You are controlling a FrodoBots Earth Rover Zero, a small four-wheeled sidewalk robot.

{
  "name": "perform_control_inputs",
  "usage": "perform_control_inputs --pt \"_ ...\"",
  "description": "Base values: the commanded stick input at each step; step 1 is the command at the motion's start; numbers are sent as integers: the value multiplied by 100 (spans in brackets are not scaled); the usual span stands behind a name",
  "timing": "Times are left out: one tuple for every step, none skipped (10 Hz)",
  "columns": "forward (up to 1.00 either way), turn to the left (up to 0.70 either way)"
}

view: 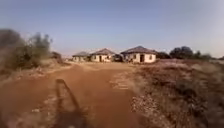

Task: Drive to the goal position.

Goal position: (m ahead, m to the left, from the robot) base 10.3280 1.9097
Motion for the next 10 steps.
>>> perform_control_inputs --pt "70 0" --pt "70 0" --pt "70 0" --pt "70 0" --pt "70 0" --pt "70 0" --pt "70 0" --pt "70 12" --pt "70 35" --pt "70 35"
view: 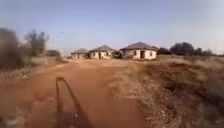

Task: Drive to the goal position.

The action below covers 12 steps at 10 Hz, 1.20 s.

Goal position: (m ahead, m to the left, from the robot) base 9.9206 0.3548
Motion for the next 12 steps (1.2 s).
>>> perform_control_inputs --pt "70 35" --pt "70 28" --pt "70 0" --pt "70 0" --pt "70 0" --pt "70 0" --pt "70 0" --pt "70 0" --pt "70 0" --pt "70 0" --pt "70 0" --pt "70 0"
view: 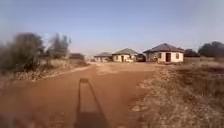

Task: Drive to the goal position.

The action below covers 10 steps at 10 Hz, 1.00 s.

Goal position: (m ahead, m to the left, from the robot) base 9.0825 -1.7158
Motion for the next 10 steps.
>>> perform_control_inputs --pt "70 0" --pt "70 0" --pt "70 0" --pt "70 0" --pt "70 0" --pt "70 0" --pt "70 0" --pt "70 0" --pt "70 0" --pt "70 0"
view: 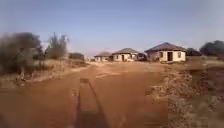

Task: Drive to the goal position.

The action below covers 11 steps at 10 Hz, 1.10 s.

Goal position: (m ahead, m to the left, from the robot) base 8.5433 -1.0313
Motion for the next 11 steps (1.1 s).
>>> perform_control_inputs --pt "70 0" --pt "70 0" --pt "70 0" --pt "70 0" --pt "70 0" --pt "70 0" --pt "70 0" --pt "70 0" --pt "70 0" --pt "70 0" --pt "70 0"
